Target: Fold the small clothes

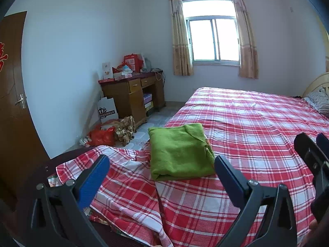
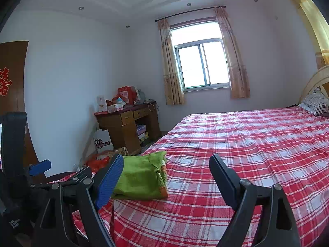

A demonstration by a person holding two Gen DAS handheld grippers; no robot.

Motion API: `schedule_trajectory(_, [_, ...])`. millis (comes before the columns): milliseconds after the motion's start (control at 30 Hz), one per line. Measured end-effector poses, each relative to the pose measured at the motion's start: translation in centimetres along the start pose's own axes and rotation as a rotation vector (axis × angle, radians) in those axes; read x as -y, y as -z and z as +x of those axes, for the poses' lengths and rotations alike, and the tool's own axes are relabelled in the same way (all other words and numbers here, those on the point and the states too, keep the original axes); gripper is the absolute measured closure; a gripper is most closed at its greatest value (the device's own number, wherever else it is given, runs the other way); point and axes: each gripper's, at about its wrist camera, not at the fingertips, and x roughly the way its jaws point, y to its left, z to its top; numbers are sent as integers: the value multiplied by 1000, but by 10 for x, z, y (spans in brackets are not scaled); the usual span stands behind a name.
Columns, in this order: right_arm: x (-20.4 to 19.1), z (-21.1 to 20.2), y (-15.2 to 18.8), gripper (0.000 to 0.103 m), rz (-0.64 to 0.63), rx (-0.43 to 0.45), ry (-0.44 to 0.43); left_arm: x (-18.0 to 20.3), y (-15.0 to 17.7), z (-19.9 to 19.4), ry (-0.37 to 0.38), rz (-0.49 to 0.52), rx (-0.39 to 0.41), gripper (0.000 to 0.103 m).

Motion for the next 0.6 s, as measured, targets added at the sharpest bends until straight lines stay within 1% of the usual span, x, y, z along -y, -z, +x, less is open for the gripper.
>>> schedule_trajectory(600, [-1,0,1,17,2,8,6,-1,-1,2,-21,-2,-4,0])
